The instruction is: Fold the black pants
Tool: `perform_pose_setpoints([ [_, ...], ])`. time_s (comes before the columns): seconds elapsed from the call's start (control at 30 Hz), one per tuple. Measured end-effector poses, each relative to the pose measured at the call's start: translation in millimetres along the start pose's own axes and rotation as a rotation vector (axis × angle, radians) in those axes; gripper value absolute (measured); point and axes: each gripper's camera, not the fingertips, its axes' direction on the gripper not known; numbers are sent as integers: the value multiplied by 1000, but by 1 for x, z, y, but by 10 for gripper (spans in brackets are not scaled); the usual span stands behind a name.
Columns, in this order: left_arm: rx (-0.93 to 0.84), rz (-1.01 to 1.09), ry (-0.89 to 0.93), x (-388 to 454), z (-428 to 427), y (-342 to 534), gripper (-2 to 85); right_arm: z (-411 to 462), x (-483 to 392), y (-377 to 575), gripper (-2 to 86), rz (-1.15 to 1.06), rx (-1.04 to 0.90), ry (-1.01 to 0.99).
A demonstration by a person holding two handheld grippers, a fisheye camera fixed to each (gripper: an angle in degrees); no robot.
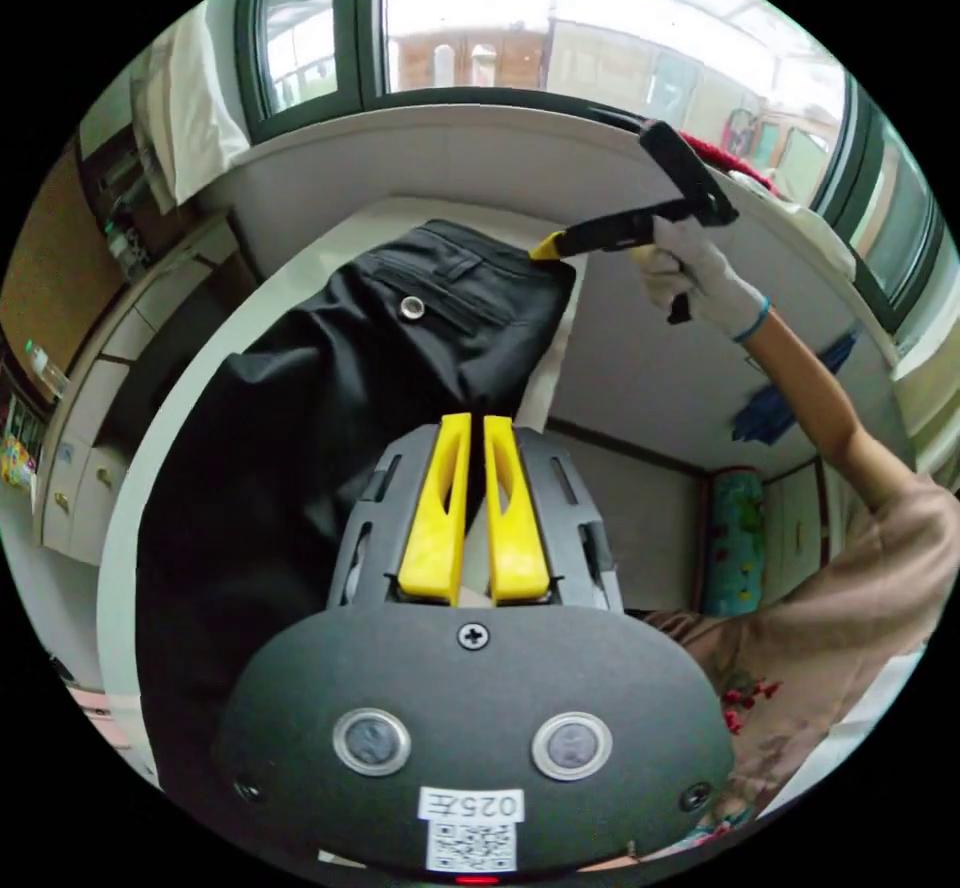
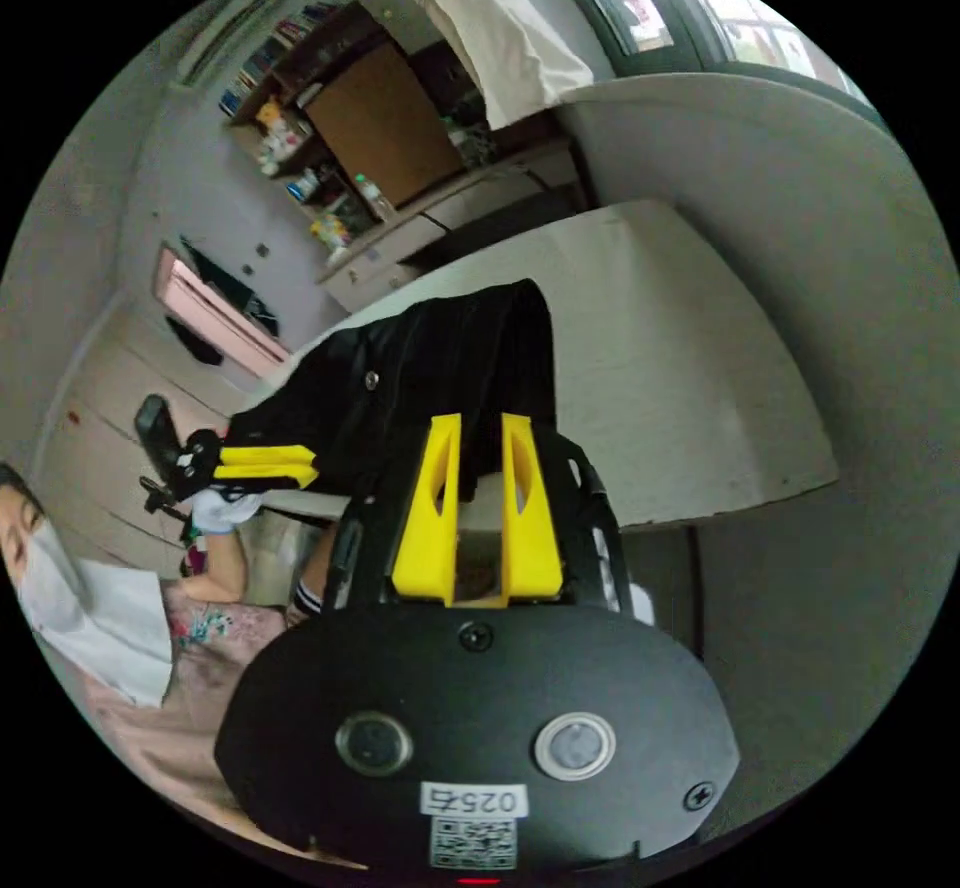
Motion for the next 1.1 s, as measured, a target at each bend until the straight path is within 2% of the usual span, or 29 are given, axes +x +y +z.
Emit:
perform_pose_setpoints([
  [0.1, 7, -90, 115, -40, 14, 19, -12, -20, 10, 29, 110, -21, 205, -3],
  [0.13, 19, -116, 160, -49, 17, 23, -13, -21, 12, 32, 110, -24, 215, -11],
  [0.2, 99, -228, 330, -81, 20, 42, -13, -11, 14, 32, 114, -53, 151, 6],
  [0.3, 201, -339, 461, -112, 19, 65, -13, 15, 4, 23, 133, -152, 43, 102],
  [0.47, 234, -369, 503, -133, 20, 89, -13, 34, -9, 9, 121, -237, -14, 103],
  [0.57, 251, -343, 497, -133, 17, 100, -13, 22, -23, 3, 95, -185, -101, 127],
  [0.7, 310, -278, 535, -124, 10, 115, -12, -41, -59, 23, 12, -160, 62, 166],
  [0.77, 315, -285, 543, -124, 13, 120, -11, -60, -60, 32, -1, -107, 131, 184],
  [0.97, 265, -398, 554, -125, 54, 142, -9, -54, -40, 54, -6, 2, 88, 219],
  [1.1, 289, -414, 579, -132, 50, 160, -6, -44, -57, 37, 0, -54, 83, 249],
])
